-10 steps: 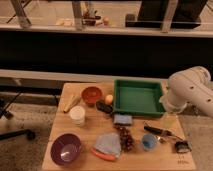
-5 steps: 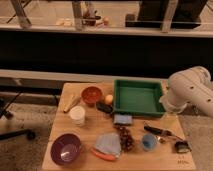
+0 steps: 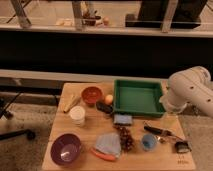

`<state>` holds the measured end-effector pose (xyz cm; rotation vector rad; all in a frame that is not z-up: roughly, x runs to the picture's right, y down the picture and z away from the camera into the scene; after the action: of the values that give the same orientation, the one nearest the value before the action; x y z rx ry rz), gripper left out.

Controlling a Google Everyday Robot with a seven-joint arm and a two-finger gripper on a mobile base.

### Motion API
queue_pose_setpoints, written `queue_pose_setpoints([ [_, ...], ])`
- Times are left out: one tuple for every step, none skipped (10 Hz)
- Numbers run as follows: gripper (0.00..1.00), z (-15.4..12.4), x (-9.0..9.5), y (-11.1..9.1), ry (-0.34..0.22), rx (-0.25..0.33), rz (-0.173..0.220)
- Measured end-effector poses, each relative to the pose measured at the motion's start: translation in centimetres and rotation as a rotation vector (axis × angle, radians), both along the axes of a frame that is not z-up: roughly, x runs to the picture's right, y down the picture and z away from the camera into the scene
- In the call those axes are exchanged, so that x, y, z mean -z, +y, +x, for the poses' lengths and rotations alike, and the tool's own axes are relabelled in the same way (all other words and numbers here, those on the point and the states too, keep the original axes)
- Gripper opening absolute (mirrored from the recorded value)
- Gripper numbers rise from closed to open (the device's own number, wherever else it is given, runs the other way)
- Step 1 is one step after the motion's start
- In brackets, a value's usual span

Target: Place eraser in table surface

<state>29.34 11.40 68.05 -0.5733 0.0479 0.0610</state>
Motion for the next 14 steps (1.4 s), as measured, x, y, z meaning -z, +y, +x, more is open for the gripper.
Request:
queue_pose_setpoints([
  [0.80,0.0,0.0,0.0,0.000,0.000,0.000],
  [0.80,0.0,0.0,0.0,0.000,0.000,0.000],
  [0.80,0.0,0.0,0.0,0.000,0.000,0.000],
  [0.80,0.0,0.0,0.0,0.000,0.000,0.000],
  [0.80,0.0,0.0,0.0,0.000,0.000,0.000],
  [0.80,0.0,0.0,0.0,0.000,0.000,0.000],
  [0.80,0.0,0.0,0.0,0.000,0.000,0.000],
  [0.80,0.0,0.0,0.0,0.000,0.000,0.000],
  [0.80,0.0,0.0,-0.1,-0.006,0.001,0.000],
  [0.80,-0.4,-0.3,0.3,-0.030,-0.005,-0.009],
  [0.80,-0.6,-0.4,0.4,-0.042,-0.008,-0.013],
  [0.80,-0.9,-0.5,0.6,-0.063,-0.018,-0.017],
  [0.80,-1.1,-0.5,0.6,-0.079,-0.027,-0.018],
  [0.80,-1.4,-0.3,0.7,-0.101,-0.038,-0.021],
])
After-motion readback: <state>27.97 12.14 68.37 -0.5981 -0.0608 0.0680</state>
